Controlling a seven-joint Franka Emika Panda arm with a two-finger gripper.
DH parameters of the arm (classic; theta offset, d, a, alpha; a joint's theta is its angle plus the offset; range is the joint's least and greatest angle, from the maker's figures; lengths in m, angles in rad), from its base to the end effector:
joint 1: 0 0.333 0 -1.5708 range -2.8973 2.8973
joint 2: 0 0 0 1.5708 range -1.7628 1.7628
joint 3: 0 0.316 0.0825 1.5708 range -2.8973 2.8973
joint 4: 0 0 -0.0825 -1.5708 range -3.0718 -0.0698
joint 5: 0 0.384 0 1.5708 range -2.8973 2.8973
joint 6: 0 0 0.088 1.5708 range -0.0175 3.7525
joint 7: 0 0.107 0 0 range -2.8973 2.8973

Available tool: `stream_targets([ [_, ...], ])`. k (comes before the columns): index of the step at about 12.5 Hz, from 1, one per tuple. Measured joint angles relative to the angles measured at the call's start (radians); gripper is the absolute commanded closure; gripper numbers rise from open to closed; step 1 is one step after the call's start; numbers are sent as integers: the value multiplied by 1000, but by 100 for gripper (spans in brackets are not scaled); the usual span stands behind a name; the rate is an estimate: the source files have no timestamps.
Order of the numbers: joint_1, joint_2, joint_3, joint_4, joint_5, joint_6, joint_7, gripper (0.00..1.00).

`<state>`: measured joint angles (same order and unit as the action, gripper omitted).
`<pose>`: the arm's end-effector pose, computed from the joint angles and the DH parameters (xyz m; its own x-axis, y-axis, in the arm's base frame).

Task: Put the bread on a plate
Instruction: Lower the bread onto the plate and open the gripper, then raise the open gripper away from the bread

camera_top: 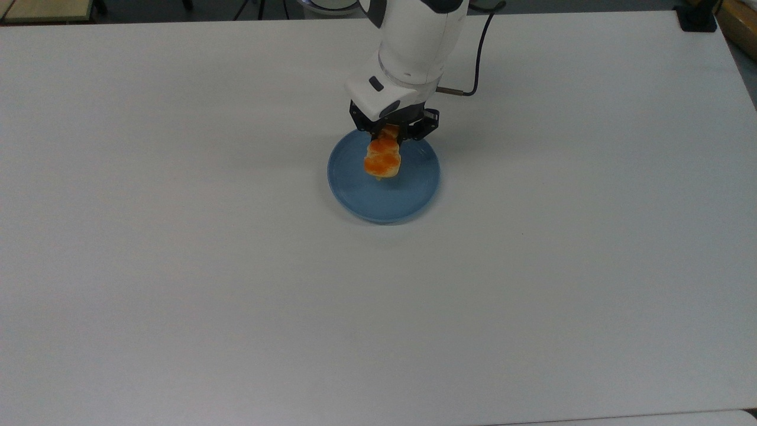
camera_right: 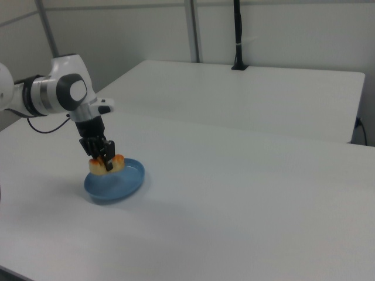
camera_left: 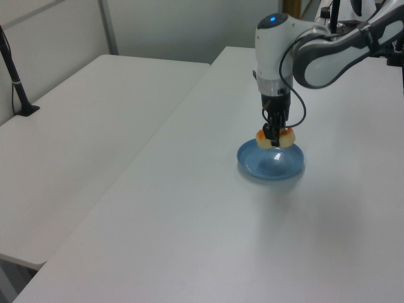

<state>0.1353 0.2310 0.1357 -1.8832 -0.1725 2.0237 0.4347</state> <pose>0.5839 0.1482 0.3809 0.9957 -0.0858 -0.0339 -0.0801 -0.9863 0.1442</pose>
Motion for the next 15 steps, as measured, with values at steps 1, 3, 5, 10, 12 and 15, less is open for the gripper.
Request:
stream_targets([
  [1,1,13,0,-7,-10,12,5,39],
  [3,2,58,0,-9,-66,45,51,17],
  [5,13,113,0,-9,-129,91,142,0],
  [10,26,128,0,4,-149,103,207,0],
  [12,18,103,-2,43,-148,79,209,0],
  [15,-30,20,-3,127,-27,-63,70,0],
])
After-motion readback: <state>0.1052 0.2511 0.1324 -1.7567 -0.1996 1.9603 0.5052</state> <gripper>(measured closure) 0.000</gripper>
